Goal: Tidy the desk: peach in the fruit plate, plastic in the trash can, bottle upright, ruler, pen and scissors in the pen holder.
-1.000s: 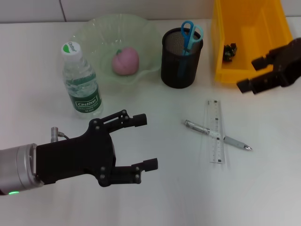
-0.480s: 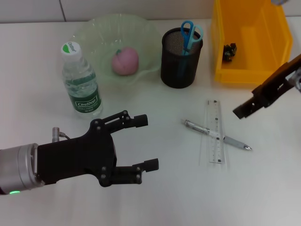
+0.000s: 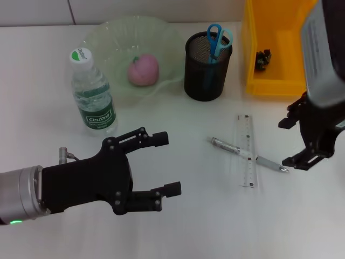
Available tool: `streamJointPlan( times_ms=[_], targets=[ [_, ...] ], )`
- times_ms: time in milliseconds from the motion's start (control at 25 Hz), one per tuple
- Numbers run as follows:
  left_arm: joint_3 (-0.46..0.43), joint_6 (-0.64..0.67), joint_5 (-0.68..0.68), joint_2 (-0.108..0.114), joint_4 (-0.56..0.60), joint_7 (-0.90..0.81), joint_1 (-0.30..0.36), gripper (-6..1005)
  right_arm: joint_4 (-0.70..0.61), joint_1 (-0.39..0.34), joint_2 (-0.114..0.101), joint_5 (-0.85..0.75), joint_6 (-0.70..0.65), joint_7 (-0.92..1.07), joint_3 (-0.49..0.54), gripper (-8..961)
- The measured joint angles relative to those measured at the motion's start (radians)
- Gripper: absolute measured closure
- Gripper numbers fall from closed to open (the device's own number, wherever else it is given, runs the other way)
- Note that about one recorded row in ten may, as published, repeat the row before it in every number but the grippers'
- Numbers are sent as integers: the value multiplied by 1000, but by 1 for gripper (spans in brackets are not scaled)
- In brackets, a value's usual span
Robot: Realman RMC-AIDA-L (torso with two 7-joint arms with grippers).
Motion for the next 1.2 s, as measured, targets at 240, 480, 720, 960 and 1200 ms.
streamJointPlan(
  times_ms=[240, 480, 720, 960, 1200],
  targets=[
    [-2, -7, 0, -5, 0, -4, 12, 137, -22, 3, -3, -4, 39, -251, -86, 207],
    [-12, -5, -1, -11, 1, -8, 17, 138, -18, 54, -18, -81, 61, -294, -219, 328],
    [-8, -4, 9, 4, 8, -74, 7, 139, -5, 154, -75, 26, 4, -299, -285, 348],
    [-25, 11, 43, 15, 86, -165, 23, 140, 85, 203, -125, 155, -19, -430, -329, 208],
    [-25, 10, 111, 20, 87, -203, -1, 142, 246, 220, -130, 163, 20, -657, -318, 209]
  ],
)
